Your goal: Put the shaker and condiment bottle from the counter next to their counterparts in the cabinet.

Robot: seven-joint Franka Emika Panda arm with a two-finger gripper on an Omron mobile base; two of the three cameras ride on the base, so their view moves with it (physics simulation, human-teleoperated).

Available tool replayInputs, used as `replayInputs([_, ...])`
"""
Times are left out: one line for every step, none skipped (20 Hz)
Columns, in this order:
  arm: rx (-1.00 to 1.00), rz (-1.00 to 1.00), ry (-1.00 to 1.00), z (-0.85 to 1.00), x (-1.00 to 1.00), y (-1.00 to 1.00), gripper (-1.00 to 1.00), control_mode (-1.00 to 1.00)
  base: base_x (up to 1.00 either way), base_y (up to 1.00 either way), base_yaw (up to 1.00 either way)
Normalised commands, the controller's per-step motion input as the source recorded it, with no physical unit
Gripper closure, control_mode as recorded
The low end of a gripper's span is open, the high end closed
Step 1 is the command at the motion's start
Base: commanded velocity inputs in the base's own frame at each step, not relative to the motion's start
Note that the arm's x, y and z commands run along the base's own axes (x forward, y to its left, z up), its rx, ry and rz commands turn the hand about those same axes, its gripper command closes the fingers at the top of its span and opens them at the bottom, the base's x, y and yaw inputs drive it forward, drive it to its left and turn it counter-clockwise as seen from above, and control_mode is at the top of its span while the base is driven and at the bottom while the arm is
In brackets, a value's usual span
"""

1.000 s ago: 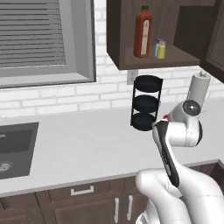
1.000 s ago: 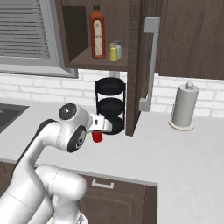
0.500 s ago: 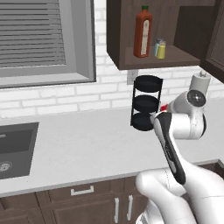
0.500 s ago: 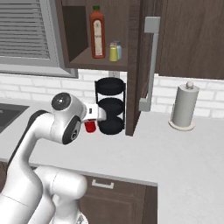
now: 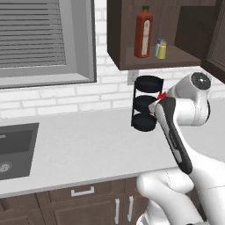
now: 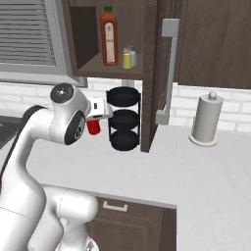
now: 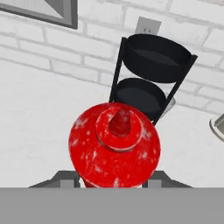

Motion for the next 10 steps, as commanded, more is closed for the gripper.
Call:
replayInputs([-0.02, 0.04, 0.0, 0.46, 0.0, 0.07, 1.0, -1.0, 0.0, 0.0, 0.0])
replayInputs([-0.03, 0.03, 0.0, 0.45, 0.0, 0.07, 1.0, -1.0, 0.0, 0.0, 0.0])
replayInputs([-0.03, 0.03, 0.0, 0.44, 0.0, 0.06, 1.0, -1.0, 0.0, 0.0, 0.0])
replayInputs([-0.04, 0.03, 0.0, 0.41, 0.0, 0.05, 1.0, -1.0, 0.0, 0.0, 0.0])
replayInputs([-0.05, 0.02, 0.0, 0.38, 0.0, 0.08, 1.0, -1.0, 0.0, 0.0, 0.0])
replayInputs([-0.07, 0.02, 0.0, 0.36, 0.0, 0.09, 1.0, -1.0, 0.0, 0.0, 0.0])
replayInputs([-0.07, 0.02, 0.0, 0.36, 0.0, 0.09, 1.0, -1.0, 0.0, 0.0, 0.0])
replayInputs([-0.09, 0.02, 0.0, 0.33, 0.0, 0.09, 1.0, -1.0, 0.0, 0.0, 0.0])
replayInputs([-0.11, 0.01, 0.0, 0.32, 0.0, 0.09, 1.0, -1.0, 0.0, 0.0, 0.0])
replayInputs([-0.12, 0.01, 0.0, 0.34, 0.0, 0.14, 1.0, -1.0, 0.0, 0.0, 0.0])
